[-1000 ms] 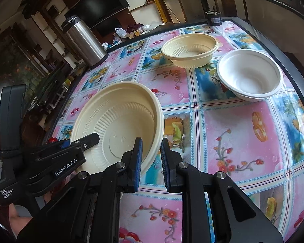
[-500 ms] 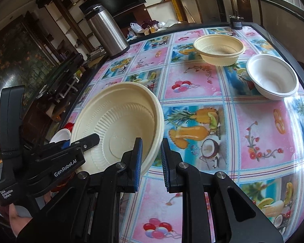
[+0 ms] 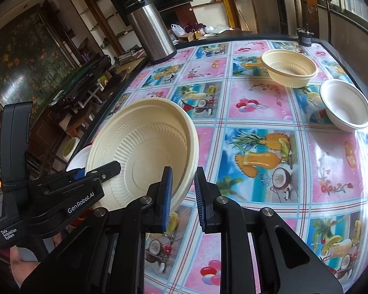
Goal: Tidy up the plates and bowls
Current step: 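Carry the beige bowl over the red plate stack and lower it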
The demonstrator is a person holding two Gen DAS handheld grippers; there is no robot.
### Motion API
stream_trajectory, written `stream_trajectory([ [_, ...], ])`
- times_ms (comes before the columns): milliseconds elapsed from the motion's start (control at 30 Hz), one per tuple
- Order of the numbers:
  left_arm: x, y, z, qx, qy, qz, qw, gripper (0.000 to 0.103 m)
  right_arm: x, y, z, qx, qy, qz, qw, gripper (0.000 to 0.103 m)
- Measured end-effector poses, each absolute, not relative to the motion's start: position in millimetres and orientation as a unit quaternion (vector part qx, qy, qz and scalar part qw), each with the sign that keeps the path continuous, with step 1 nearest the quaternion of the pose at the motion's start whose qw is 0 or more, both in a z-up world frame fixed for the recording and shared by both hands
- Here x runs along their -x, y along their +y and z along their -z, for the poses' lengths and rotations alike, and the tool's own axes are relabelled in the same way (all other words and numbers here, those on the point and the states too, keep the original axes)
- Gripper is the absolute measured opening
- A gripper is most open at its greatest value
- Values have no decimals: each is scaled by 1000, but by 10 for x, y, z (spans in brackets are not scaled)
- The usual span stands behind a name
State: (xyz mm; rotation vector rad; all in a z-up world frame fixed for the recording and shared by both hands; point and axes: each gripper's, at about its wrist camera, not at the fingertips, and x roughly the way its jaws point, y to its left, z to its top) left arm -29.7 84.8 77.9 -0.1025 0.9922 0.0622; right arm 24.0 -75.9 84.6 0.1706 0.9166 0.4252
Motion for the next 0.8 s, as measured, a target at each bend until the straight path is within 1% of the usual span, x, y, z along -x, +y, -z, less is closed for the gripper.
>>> stream_trajectory([
  [467,506,1273,-1009,66,450,-59,889,18,-180,-305,-1034,-53,427,-235,872,18],
  [800,616,1735,-970,88,448,-98,884,18,-162,251,-1038,-20,433,-270,860,18],
])
